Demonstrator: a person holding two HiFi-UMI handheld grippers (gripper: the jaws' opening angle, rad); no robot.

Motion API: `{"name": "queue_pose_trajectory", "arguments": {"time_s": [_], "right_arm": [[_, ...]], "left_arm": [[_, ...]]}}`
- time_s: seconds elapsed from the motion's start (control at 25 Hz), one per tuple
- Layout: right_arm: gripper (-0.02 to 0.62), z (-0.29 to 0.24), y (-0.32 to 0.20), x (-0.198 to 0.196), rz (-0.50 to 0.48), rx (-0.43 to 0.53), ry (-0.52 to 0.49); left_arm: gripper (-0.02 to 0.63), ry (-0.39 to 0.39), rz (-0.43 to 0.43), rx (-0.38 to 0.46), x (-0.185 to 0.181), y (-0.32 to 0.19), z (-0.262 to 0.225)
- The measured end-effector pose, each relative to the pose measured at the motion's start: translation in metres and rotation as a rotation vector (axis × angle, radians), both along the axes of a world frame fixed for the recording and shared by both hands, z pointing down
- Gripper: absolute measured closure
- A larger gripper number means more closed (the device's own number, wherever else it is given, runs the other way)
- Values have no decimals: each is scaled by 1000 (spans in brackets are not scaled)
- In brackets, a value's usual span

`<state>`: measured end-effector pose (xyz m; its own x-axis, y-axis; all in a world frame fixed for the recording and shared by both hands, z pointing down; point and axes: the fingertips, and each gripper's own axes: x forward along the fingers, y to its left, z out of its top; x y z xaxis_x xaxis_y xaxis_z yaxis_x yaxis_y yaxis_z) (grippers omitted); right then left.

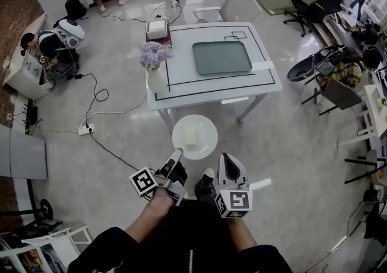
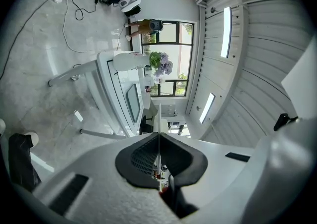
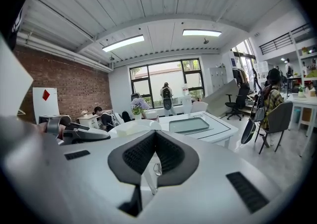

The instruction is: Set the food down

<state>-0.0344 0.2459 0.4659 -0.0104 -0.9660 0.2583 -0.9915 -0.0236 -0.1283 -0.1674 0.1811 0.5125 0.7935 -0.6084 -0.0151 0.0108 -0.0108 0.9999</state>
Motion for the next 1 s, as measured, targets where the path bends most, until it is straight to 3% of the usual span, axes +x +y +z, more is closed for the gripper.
{"name": "queue_pose_trajectory", "arguments": {"time_s": [0.72, 1.0], "right_arm": [[586, 5, -78, 96, -84, -11, -34], [586, 15, -92, 111, -93, -36, -55]], "left_arm": [[597, -31, -78, 1, 87, -65, -2], [597, -40, -91, -20, 104, -81, 2]]}}
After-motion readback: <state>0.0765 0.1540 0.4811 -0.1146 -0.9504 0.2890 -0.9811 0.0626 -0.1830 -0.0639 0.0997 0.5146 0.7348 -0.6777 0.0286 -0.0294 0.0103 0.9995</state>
